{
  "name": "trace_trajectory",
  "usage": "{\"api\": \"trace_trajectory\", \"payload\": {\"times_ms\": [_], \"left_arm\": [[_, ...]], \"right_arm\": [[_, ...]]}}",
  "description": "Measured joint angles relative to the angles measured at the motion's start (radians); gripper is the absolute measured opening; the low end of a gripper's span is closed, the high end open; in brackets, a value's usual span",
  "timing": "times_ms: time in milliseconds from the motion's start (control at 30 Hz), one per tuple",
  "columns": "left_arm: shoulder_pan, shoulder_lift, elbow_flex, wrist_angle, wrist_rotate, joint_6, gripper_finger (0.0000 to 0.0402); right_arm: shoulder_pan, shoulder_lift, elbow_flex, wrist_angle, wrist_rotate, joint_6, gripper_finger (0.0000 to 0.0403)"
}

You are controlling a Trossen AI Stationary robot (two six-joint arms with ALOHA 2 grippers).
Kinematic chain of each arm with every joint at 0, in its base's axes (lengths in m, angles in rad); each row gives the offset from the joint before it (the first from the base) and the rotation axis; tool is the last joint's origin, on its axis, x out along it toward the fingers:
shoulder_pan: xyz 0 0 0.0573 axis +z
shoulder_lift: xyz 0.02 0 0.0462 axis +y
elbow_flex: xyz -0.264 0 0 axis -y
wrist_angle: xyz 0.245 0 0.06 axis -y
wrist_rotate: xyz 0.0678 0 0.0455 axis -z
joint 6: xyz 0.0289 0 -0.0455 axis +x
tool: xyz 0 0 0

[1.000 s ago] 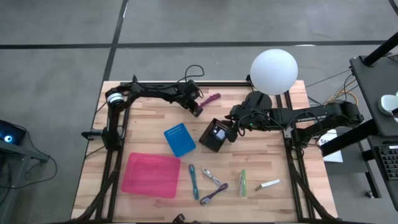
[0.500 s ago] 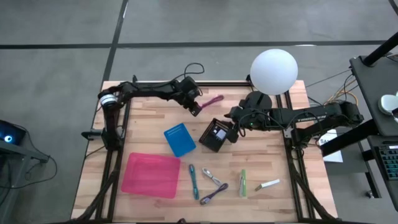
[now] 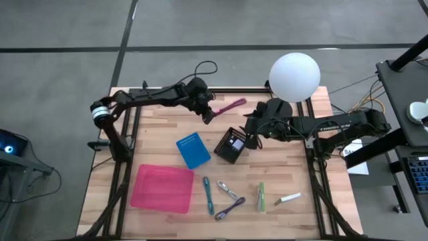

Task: Pick and place items into bin
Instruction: Put the black and pink charger cable into the pink bin

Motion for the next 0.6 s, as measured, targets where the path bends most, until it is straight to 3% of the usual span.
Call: {"api": "trace_trajectory", "payload": {"times_ms": [367,600], "left_arm": [[-0.08,-0.055,0.004,-0.005,0.164,-0.002,0.0012],[-0.113,-0.075,0.003,-0.005,0.191,-0.001,0.0012]], "right_arm": [[0.0,0.001,0.0,0.009,0.031,-0.258,0.0229],[0.0,0.001,-0.001,0.007,0.027,-0.284,0.0229]]}}
